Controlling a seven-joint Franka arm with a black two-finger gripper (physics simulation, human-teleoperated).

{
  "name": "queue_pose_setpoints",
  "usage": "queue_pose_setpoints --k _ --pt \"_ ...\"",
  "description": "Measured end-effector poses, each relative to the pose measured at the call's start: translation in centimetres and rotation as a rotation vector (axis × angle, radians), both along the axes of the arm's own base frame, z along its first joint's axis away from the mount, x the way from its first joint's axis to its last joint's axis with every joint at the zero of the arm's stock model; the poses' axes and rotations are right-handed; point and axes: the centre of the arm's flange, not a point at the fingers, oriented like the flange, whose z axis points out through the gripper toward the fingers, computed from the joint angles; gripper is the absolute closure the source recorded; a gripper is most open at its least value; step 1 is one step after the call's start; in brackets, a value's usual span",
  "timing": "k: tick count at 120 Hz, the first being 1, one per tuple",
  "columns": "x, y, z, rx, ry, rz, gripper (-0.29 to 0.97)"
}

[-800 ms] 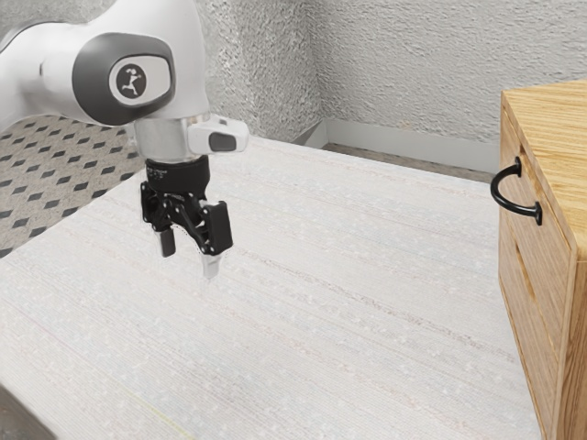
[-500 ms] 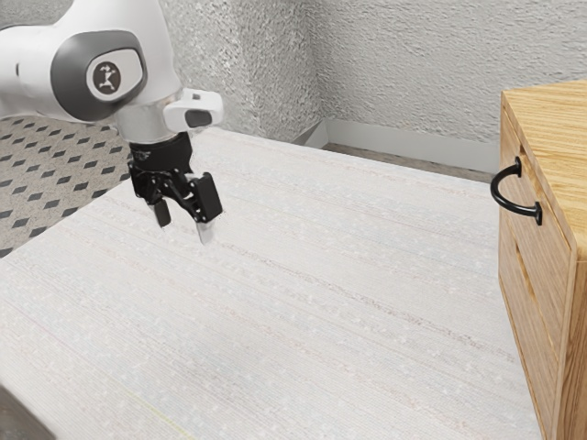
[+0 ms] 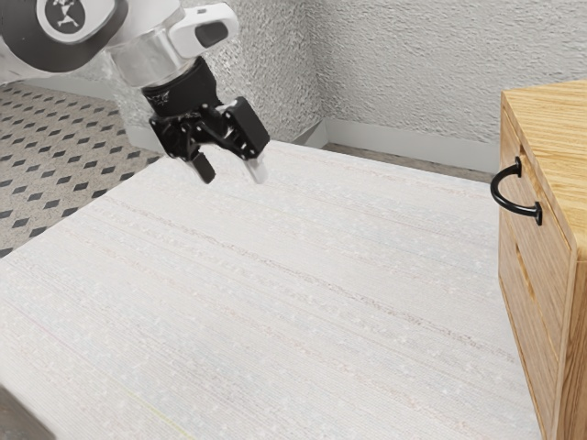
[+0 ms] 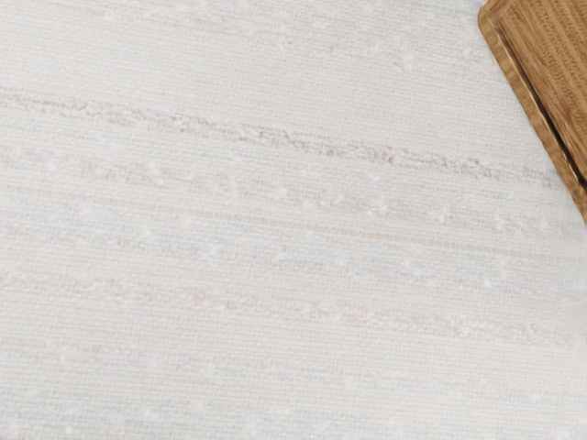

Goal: Pull the drawer handle with one arm to open the drawer

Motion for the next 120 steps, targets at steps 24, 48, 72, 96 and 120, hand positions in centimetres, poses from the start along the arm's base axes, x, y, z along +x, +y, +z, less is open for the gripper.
queue_pose_setpoints --k 24,48,72,96,120 --pt "2.7 -4.8 -1.5 -0.175 -0.001 0.129 0.00" --pt "6.9 -3.6 -4.5 -0.275 -0.012 0.334 0.00" --pt "7.8 -7.6 -4.3 -0.324 -0.062 0.388 0.00" --pt "7.6 -11.4 -4.8 -0.355 -0.060 0.407 0.00" --pt "8.0 -15.5 -5.4 -0.389 -0.080 0.407 0.00"
